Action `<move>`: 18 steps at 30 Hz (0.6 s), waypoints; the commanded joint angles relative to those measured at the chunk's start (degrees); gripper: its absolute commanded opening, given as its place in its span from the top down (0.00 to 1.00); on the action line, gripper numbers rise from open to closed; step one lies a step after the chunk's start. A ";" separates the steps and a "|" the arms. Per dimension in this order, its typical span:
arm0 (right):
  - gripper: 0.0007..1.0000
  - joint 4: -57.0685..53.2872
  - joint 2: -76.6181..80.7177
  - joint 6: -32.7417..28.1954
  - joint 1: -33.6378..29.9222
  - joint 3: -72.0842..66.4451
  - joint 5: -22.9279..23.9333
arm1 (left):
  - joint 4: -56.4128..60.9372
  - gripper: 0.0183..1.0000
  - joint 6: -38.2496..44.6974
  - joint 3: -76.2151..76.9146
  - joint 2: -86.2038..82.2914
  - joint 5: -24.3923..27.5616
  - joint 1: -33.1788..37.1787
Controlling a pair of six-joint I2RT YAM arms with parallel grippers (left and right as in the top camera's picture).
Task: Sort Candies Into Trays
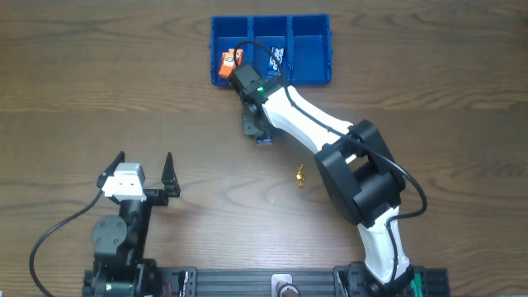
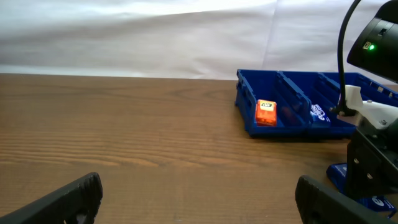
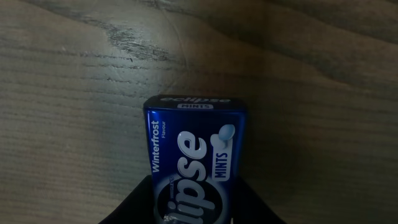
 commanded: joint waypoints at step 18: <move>0.97 -1.79 -10.47 -13.03 -8.33 26.25 11.80 | -2.38 0.00 0.83 -0.94 -0.33 -0.35 0.20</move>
